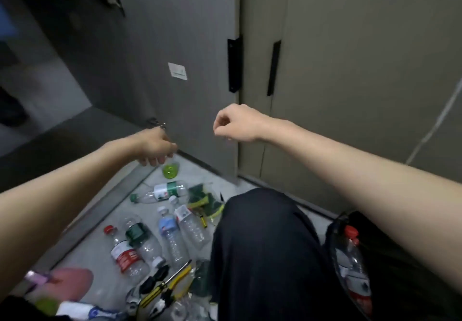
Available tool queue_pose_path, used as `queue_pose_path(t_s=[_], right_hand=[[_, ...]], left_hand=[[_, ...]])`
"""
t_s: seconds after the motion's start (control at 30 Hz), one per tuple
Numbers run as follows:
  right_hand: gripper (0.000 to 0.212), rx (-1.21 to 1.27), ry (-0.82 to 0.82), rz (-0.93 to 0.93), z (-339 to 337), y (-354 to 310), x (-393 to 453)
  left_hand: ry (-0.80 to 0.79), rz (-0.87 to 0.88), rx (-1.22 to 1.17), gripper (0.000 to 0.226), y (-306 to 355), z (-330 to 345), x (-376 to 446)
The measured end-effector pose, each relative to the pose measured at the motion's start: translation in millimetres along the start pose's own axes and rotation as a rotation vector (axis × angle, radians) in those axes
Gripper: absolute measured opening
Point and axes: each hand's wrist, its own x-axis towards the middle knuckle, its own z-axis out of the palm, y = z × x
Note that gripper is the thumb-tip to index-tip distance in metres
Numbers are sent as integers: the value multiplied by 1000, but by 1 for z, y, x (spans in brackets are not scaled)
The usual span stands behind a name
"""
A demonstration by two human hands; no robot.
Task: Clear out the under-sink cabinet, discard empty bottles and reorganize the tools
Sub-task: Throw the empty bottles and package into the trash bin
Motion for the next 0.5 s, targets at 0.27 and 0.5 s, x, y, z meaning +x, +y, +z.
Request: queue_pose_path(t_s=[0.27,0.5], right_hand=[[24,-246,-380,-51,122,-86,96],[44,-300,-535,44,292,-44,77]], left_hand=[[-15,-329,-208,27,-161,74,-25],[-127,-527,-347,25,-234,196,-64]])
